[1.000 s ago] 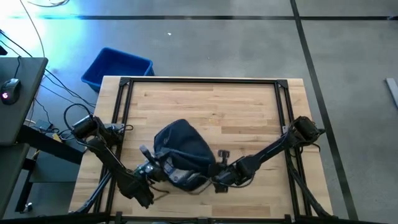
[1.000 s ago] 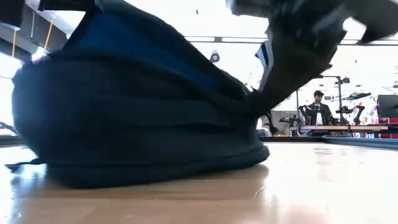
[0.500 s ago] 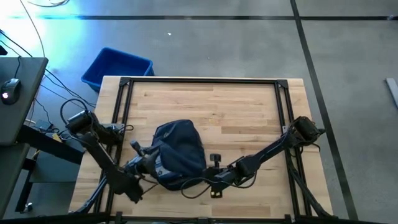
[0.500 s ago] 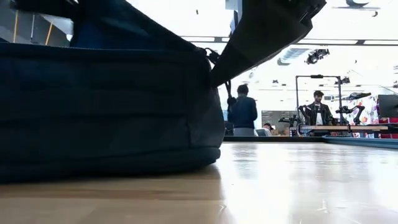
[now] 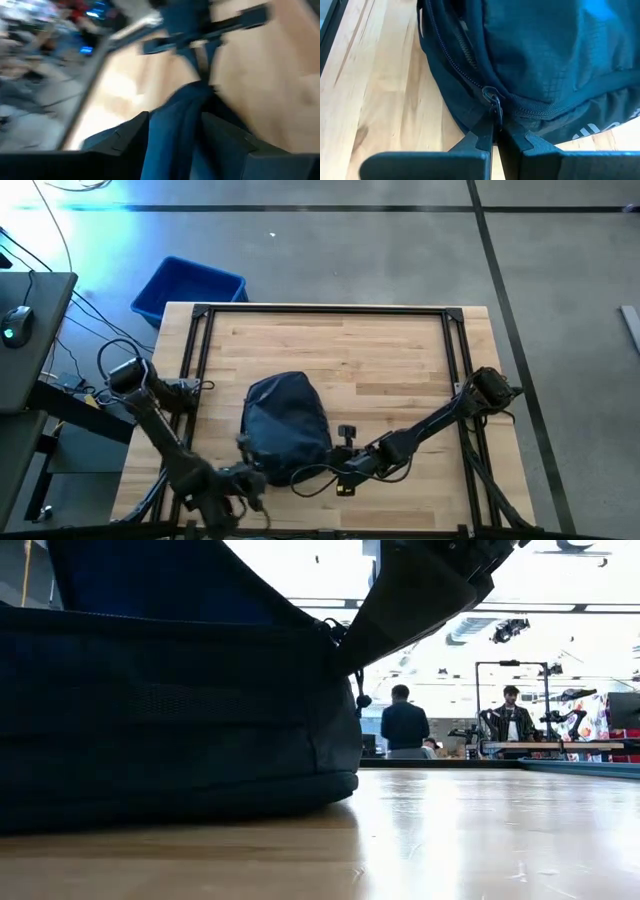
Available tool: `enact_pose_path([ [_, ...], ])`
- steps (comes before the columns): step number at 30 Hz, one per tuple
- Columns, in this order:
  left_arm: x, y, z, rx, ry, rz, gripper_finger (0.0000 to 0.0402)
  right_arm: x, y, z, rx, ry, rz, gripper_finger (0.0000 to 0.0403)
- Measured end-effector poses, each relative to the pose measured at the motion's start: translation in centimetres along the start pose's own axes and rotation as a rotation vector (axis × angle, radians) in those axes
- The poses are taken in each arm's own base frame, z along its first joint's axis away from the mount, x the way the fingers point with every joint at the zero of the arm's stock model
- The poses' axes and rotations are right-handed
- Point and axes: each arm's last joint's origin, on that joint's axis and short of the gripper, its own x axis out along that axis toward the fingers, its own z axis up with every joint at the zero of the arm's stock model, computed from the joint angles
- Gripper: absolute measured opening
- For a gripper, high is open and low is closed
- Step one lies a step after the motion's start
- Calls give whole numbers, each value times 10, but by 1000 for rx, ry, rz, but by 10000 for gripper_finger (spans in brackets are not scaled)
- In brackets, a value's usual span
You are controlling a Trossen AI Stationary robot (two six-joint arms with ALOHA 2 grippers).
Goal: Unpack backpack
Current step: Open the black backpack
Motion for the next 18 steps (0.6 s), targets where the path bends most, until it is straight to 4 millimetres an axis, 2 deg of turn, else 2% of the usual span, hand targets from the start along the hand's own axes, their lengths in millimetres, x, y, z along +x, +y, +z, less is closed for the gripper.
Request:
enact_pose_path([
  [3, 22, -2, 14, 10, -5, -136, 161, 0, 0, 0, 1, -1, -3, 0],
  [6, 46, -6, 17, 83, -13, -162, 161, 0, 0, 0, 0, -3, -10, 0],
  [12, 89, -21, -1, 221, 62, -114, 161, 0, 0, 0, -4, -3, -10, 0],
  [18, 110, -27, -14, 268, 112, -35, 156, 0, 0, 0, -4, -4, -13, 0],
])
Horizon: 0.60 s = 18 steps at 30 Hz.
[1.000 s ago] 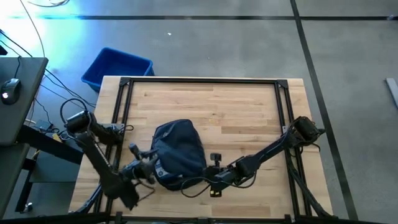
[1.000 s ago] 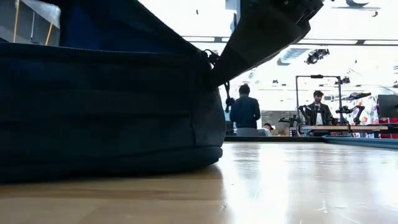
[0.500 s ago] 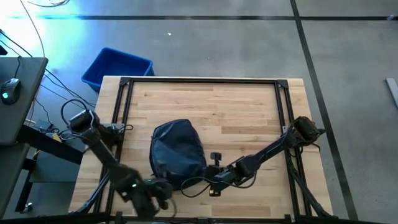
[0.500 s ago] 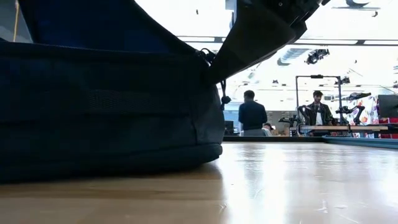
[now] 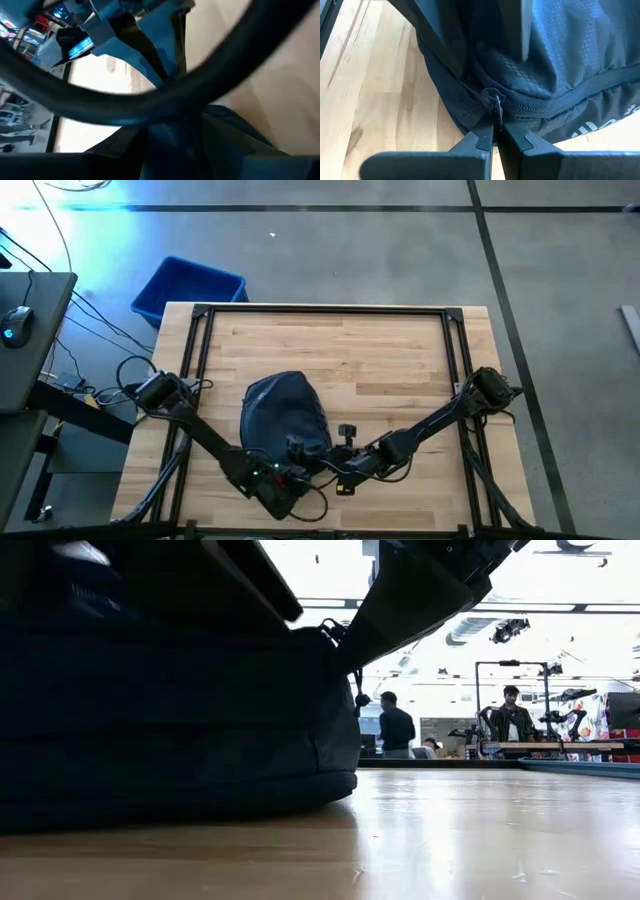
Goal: Unpack backpack
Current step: Open the black backpack
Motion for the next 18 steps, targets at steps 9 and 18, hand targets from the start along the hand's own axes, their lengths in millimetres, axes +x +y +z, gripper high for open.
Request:
enact_pose_path([
  [9, 2, 0, -5, -14, 31, 56, 10, 0, 0, 0, -2, -1, -1, 0],
  [18, -19, -14, -4, 35, -3, 80, 1, -1, -3, -6, 26, 47, -64, 0],
])
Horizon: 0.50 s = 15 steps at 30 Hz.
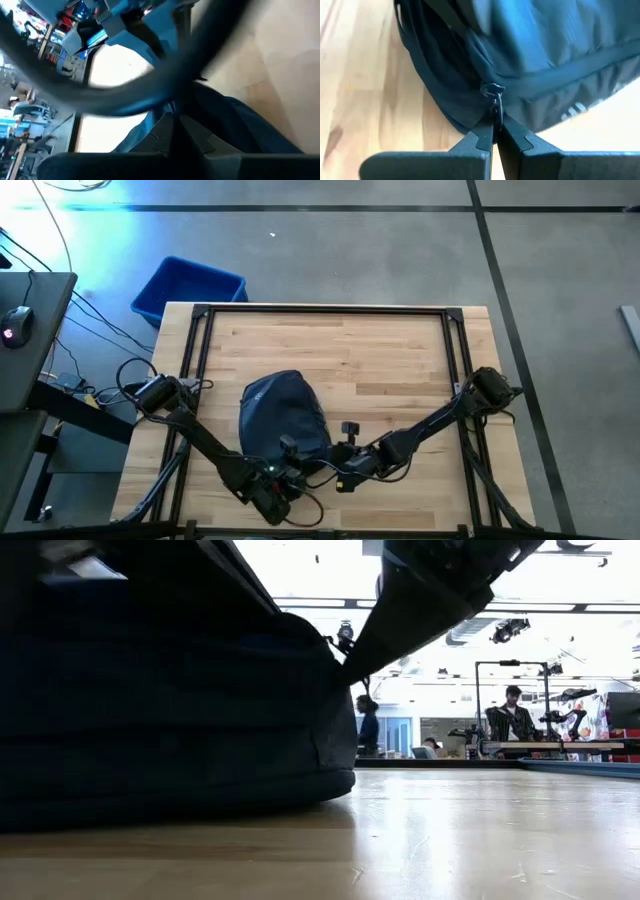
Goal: Unpack backpack
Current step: Open the black backpack
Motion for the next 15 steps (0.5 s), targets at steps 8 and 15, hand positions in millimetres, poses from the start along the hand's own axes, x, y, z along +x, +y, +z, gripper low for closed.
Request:
enact_pose_path([
  [8, -30, 4, 5, 29, -67, 41, 0, 0, -3, -3, 7, 37, -34, 0],
  [15, -57, 9, 6, 30, -113, 89, 0, 7, -25, -7, 31, 124, -126, 0],
])
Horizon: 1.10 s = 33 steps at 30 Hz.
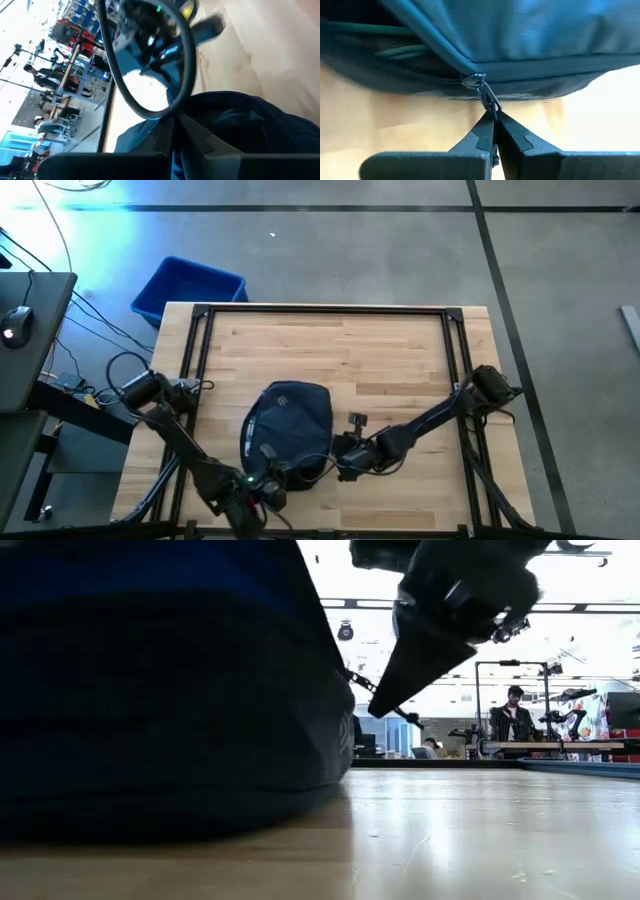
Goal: Unpack backpack
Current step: Open the black backpack
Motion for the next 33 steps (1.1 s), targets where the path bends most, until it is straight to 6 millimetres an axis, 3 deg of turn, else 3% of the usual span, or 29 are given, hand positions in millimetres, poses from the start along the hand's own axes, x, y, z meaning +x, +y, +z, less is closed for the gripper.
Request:
enact_pose_path([
  [5, -13, 1, 2, 31, -29, 15, 0, 15, -28, 10, -24, 35, -48, 0],
  [13, -44, 19, 9, -5, -106, 26, 0, 43, -92, 25, 62, 111, -171, 0],
  [20, -55, 29, 21, -50, -170, 15, 1, 59, -137, 33, 83, 111, -257, 0],
  [27, -49, 34, 28, -36, -169, 88, 1, 59, -141, 30, 94, 143, -283, 8],
  [33, -44, 30, 21, 21, -157, -40, 2, 36, -123, 26, 55, 159, -277, 68],
])
